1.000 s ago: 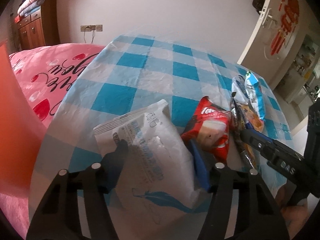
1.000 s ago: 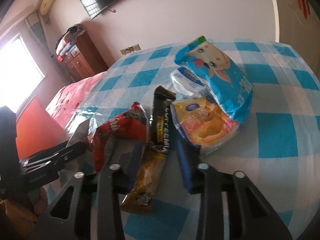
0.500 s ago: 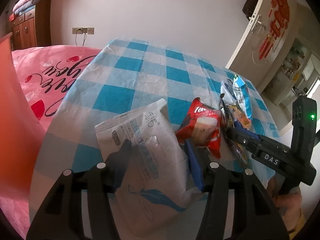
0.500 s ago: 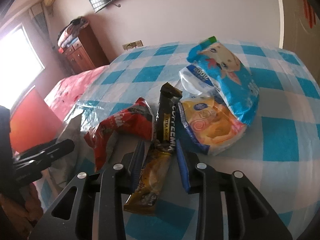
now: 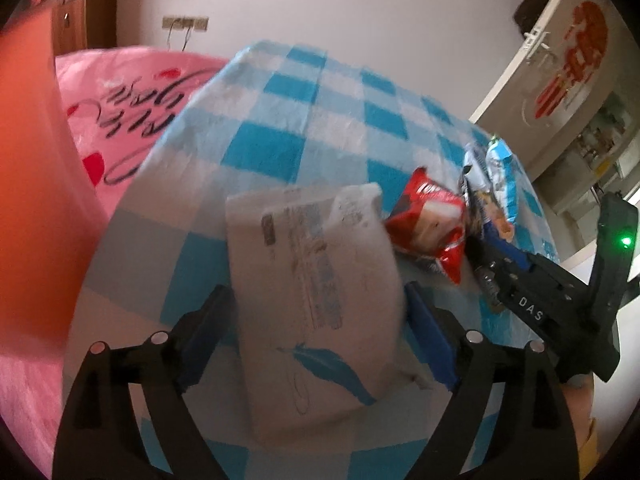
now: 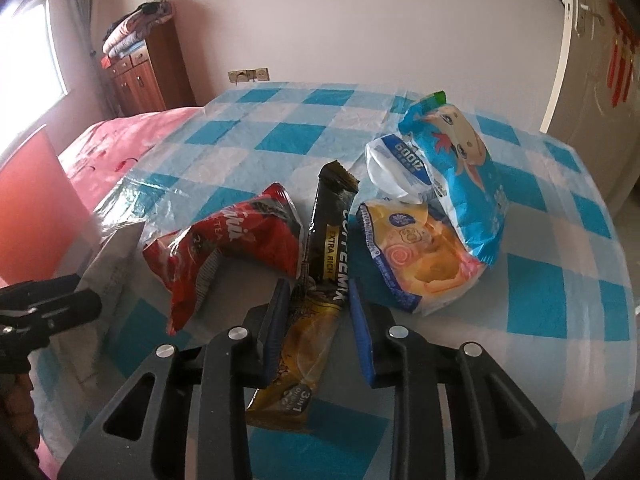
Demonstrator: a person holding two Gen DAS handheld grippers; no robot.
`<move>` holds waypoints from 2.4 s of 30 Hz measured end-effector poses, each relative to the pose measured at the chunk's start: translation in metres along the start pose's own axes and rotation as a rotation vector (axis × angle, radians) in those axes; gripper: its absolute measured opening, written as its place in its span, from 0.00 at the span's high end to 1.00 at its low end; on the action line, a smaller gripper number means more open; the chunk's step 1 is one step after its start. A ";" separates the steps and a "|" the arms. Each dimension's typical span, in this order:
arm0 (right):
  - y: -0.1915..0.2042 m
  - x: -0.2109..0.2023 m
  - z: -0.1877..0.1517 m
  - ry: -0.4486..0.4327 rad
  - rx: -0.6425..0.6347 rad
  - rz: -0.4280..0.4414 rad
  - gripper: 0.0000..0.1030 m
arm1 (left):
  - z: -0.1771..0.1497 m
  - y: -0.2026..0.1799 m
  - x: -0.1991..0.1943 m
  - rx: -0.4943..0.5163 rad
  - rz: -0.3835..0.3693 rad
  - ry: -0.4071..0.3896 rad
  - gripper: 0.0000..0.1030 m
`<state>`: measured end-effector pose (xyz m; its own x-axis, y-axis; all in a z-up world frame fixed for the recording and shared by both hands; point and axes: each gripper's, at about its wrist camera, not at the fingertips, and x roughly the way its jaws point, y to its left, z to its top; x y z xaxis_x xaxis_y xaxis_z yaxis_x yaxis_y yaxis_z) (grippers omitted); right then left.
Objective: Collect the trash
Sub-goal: 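Grasp the brown coffee-mix stick with the right tool while the left tool holds the packet, then carry both items over the orange bucket and open both tools to drop them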
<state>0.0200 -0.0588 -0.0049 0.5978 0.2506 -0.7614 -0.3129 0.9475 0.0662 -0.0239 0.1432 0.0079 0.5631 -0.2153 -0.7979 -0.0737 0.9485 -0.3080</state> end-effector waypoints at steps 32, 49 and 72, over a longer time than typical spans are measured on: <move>-0.022 -0.052 -0.027 -0.078 0.153 0.023 0.95 | -0.016 -0.016 -0.031 0.044 -0.110 -0.097 0.38; 0.003 -0.124 0.006 -0.216 0.150 0.114 0.95 | -0.005 -0.021 -0.092 0.083 -0.164 -0.254 0.38; 0.214 -0.123 0.136 -0.205 -0.052 0.618 0.95 | 0.023 0.124 -0.218 -0.183 0.129 -0.557 0.38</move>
<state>-0.0205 0.1402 0.1909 0.4233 0.7840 -0.4541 -0.6763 0.6069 0.4174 -0.1365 0.3136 0.1555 0.8832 0.0996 -0.4584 -0.2826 0.8929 -0.3505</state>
